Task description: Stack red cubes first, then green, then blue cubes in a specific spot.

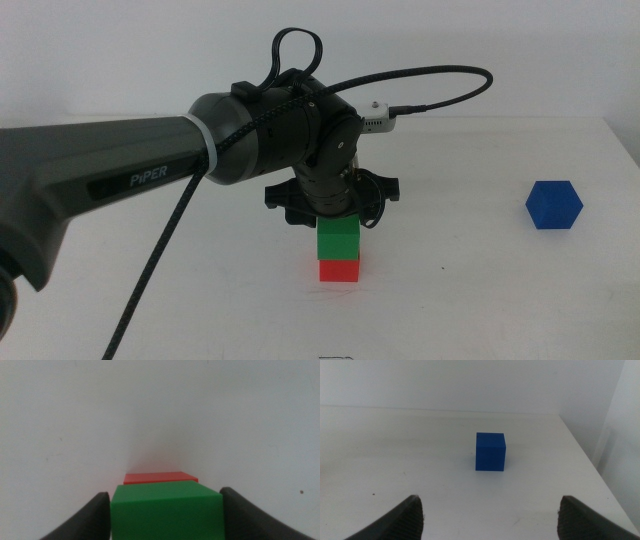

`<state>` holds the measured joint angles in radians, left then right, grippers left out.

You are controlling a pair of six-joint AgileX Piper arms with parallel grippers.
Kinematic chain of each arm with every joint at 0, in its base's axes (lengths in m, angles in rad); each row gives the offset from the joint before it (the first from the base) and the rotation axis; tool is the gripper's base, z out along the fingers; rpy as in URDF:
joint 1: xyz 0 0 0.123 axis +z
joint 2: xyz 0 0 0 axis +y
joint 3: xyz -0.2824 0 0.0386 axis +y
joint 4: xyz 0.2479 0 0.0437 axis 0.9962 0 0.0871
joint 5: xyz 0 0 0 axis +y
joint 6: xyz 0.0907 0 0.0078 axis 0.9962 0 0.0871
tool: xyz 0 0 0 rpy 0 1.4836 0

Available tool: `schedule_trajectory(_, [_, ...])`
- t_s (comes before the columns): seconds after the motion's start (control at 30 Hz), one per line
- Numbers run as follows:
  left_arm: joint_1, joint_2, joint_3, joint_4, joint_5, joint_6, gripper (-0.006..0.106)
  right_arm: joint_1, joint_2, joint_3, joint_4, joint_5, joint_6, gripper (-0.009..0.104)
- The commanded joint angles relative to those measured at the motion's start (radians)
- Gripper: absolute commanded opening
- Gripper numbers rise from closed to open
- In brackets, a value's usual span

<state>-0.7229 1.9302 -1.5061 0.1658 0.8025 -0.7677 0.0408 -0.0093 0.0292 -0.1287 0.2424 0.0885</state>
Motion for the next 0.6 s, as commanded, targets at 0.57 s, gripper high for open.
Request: schedule_trajectory(0.57, [-0.001, -0.449, -0.023, -0.003, 0.185, 0.602, 0.094, -0.005, -0.013, -0.018, -0.015, -0.071, -0.013, 0.075])
